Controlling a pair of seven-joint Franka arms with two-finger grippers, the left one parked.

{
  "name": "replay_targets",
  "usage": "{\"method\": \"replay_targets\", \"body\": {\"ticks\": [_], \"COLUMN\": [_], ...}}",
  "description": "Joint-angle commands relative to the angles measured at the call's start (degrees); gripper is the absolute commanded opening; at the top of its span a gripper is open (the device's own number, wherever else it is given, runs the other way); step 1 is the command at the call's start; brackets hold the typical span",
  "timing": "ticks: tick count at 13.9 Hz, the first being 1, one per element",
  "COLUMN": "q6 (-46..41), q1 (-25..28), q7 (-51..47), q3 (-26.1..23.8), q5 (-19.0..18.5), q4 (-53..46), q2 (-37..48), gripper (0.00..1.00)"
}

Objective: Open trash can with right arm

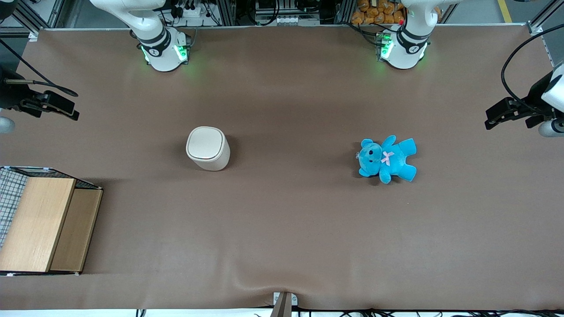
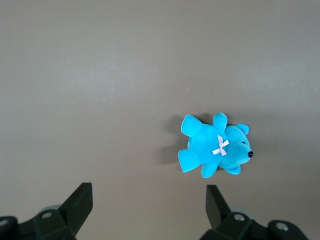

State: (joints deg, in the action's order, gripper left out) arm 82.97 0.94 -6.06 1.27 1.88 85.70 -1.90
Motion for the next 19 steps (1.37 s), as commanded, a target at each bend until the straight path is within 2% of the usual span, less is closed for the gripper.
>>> {"method": "replay_targets", "body": {"ticks": [1,14,15,17,19], "q6": [-0.4,-2.1,-1.9,-1.5,-1.5], "q1": [-1.1,0.4,0.4,0.5,0.5], "q7": [0.1,-0.4,-0.4,-0.7,-1.8], "q3": [-0.9,-2.1,-2.3,-2.8,-2.8], "q5": [0.0,0.0,0.3,3.4,3.9], "q4": [-1.3,-0.4,-0.5,-0.5,-0.4], "q2": [-0.3,-0.5,-1.3,-2.3,-3.3], "gripper": [1.00,1.00,1.00,1.00,1.00]}}
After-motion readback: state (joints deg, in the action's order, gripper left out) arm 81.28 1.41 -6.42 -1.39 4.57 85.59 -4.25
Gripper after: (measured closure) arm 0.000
